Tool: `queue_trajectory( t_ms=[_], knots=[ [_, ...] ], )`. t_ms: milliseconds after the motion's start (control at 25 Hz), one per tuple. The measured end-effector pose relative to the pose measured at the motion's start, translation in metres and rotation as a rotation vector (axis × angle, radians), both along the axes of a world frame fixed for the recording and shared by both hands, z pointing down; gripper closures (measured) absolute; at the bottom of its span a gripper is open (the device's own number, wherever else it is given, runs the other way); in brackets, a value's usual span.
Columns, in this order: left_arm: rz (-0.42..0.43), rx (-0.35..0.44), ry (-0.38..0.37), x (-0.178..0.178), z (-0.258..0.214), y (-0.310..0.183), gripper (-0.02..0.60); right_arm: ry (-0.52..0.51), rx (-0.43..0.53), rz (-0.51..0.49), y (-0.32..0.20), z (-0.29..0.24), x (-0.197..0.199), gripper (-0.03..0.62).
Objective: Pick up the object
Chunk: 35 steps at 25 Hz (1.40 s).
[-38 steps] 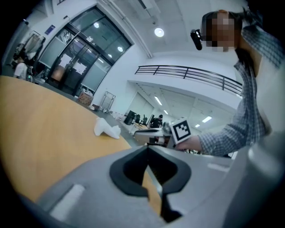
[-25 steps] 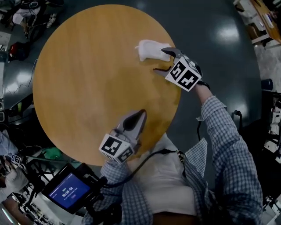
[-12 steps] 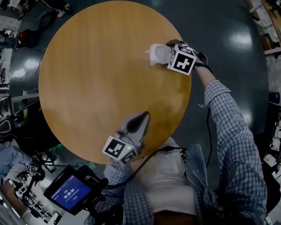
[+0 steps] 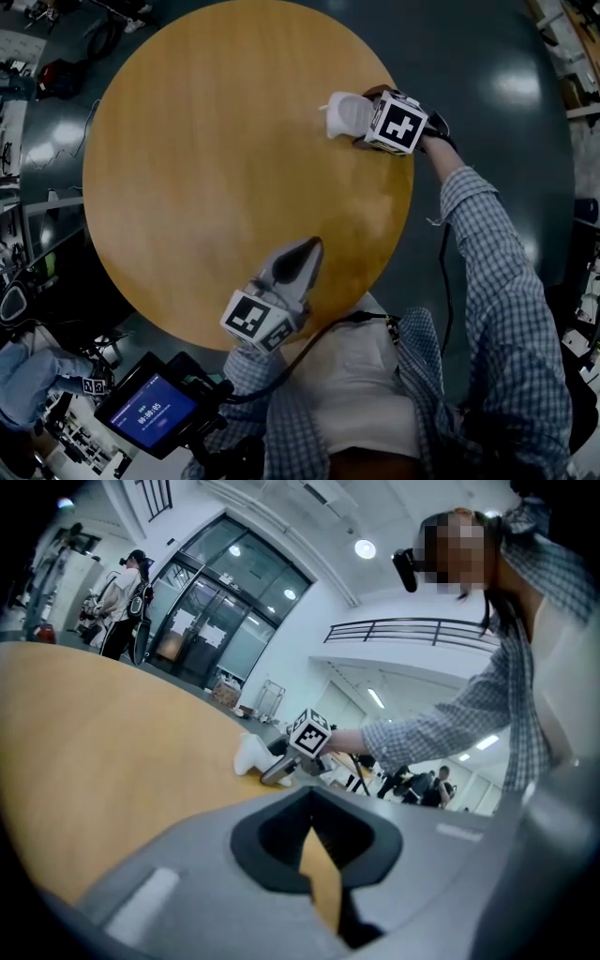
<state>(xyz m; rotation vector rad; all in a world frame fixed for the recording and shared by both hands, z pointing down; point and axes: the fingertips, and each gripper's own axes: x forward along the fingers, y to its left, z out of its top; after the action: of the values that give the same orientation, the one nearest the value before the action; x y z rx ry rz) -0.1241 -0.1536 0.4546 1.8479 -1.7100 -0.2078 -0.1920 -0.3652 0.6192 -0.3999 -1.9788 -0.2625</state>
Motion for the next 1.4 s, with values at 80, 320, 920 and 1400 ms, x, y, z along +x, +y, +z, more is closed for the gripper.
queue_trajectory(
  t_ms=[80, 320, 920, 1400],
  knots=[
    [0.0, 0.004, 0.001, 0.0, 0.0, 0.0, 0.583, -0.018, -0.04, 0.058, -0.001, 0.002, 0.006, 0.146],
    [0.007, 0.029, -0.002, -0.001, -0.001, 0.005, 0.583, -0.179, -0.257, 0.266, 0.02, -0.016, 0.016, 0.146],
    [0.034, 0.094, -0.048, 0.02, -0.032, 0.035, 0.583, -0.977, -0.904, 0.99, 0.056, -0.181, 0.087, 0.145],
    [0.069, 0.144, -0.059, 0.022, -0.037, 0.038, 0.583, -1.087, -0.897, 1.06, 0.077, -0.214, 0.121, 0.146]
  ],
)
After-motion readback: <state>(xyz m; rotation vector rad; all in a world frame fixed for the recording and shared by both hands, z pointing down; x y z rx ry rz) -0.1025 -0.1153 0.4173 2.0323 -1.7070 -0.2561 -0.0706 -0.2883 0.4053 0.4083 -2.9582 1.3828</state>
